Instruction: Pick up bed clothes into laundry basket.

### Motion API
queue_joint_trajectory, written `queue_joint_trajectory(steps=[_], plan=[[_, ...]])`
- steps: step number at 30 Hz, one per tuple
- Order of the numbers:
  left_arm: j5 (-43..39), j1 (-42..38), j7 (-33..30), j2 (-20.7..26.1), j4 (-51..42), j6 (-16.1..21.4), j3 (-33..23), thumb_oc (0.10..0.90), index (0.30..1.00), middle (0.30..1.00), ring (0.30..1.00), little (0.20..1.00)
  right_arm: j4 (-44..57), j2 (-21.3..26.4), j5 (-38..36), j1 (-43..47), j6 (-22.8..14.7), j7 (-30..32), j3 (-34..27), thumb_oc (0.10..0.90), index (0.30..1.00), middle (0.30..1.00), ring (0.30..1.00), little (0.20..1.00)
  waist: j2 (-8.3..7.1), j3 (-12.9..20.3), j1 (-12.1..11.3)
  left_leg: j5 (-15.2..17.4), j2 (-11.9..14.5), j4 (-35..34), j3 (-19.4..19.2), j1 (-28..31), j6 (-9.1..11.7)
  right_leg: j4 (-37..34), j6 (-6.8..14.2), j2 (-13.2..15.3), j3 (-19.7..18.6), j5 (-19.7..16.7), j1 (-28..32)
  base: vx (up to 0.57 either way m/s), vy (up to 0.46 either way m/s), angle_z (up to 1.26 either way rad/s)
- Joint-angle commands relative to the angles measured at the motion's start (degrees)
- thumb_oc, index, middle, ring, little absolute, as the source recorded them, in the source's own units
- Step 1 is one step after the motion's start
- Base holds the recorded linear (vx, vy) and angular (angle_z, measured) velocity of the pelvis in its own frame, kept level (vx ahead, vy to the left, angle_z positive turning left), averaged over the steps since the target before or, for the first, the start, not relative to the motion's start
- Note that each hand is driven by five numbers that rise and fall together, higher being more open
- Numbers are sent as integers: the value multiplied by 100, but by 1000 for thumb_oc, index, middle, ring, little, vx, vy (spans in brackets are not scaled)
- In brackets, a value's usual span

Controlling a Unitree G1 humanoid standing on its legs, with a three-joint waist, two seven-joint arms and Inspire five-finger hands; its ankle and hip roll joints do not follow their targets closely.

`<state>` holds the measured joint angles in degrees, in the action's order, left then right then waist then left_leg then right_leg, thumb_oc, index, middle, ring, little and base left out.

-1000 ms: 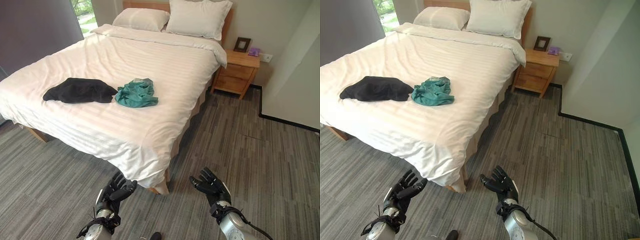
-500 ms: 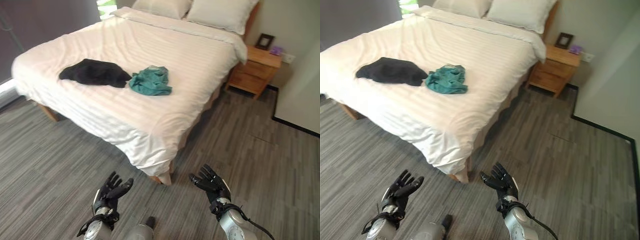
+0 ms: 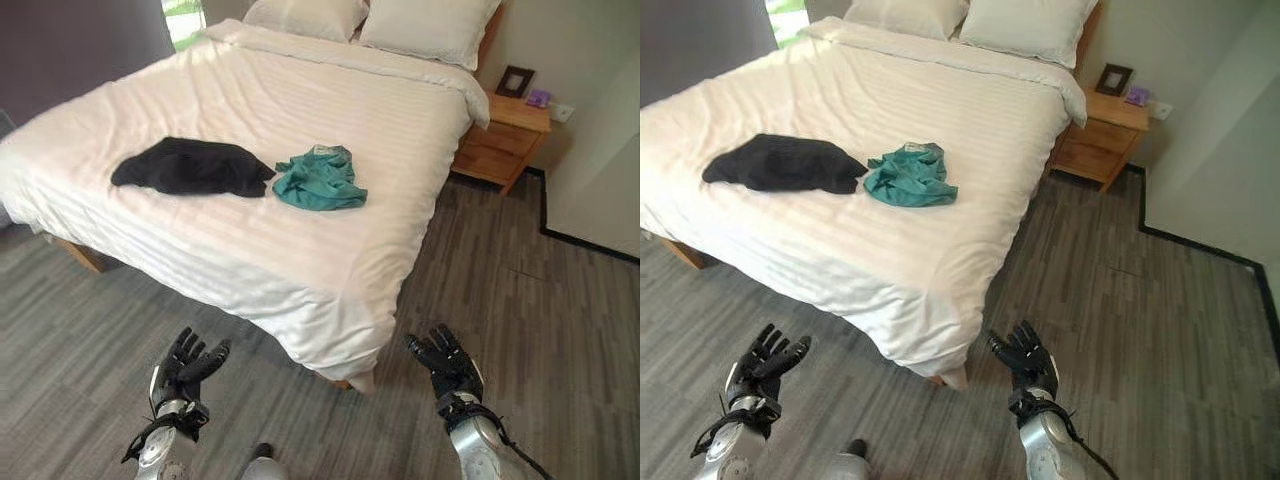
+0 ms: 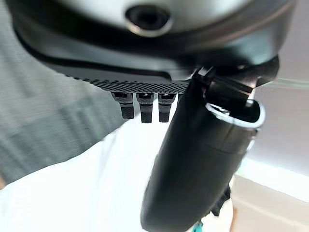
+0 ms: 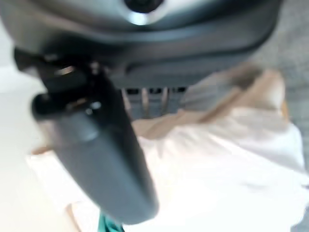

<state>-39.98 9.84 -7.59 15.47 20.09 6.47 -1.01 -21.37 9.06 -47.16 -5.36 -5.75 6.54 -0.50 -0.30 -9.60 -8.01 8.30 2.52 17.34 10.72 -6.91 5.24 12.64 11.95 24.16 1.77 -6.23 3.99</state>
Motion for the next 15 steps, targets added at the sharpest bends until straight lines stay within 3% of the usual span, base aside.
queue_joint_trajectory(steps=[1,2,3,5,6,8,9,10,12,15], plan=[[412,193,196,508,-872,376,-107,800,900,900,900,900,751,360,152,-196,-347,-238,-100,800,900,900,900,900,48,466,244,-164,-18,-390,540,104,-234,275,-416,-22,-886,-1016,-493,165,615,36],[431,109,211,550,-858,361,-134,800,900,900,900,900,777,384,135,-281,-408,-241,-261,800,900,900,900,900,43,483,350,-191,-178,-454,693,140,-308,494,-502,-413,-1112,-719,-523,195,562,66],[490,74,223,543,-942,384,-187,800,900,900,900,900,812,362,39,-338,-457,-185,-466,800,900,900,900,900,9,506,451,-167,-305,-545,731,232,-409,610,-530,-680,-1046,-433,-620,177,532,88],[589,36,234,504,-1058,387,-289,800,900,900,900,900,760,421,330,-367,-474,-206,-654,800,900,900,900,900,-19,467,499,-228,-466,-624,704,378,-576,716,-581,-1022,-768,-117,-891,109,364,77],[592,38,232,499,-1063,384,-291,800,900,900,900,900,760,422,338,-365,-474,-204,-654,800,900,900,900,900,-15,441,506,-203,-457,-624,712,412,-570,773,-594,-1029,-760,-64,-879,108,256,46],[686,-61,246,480,-1186,435,-368,800,900,900,900,900,649,626,820,-485,-442,-195,-871,800,900,900,900,900,-91,357,632,-182,-665,-712,764,677,-732,641,-623,-1825,-697,509,-1246,149,274,17],[668,-159,220,432,-1177,444,-341,800,900,900,900,900,615,647,775,-485,-491,-130,-915,800,900,900,900,900,-161,348,709,-240,-812,-797,872,776,-787,495,-559,-2170,-846,483,-1444,127,199,7],[669,-166,219,427,-1171,446,-339,800,900,900,900,900,609,653,772,-481,-496,-130,-915,800,900,900,900,900,-148,336,702,-217,-794,-816,870,812,-791,519,-565,-2187,-847,515,-1431,188,212,70],[513,-477,138,228,-1050,515,-212,800,900,900,900,900,639,605,546,-578,-585,-122,-1034,800,900,900,900,900,-344,334,905,-232,-1133,-1035,1062,1129,-888,-56,-501,-2794,-1025,363,-1607,253,210,49],[584,-734,55,236,-1017,614,-72,800,900,900,900,900,743,663,604,-652,-681,-123,-1072,800,900,900,900,900,-407,388,1097,-100,-1259,-1091,1188,1418,-932,-252,-465,-3057,-799,186,-1710,243,123,21]])
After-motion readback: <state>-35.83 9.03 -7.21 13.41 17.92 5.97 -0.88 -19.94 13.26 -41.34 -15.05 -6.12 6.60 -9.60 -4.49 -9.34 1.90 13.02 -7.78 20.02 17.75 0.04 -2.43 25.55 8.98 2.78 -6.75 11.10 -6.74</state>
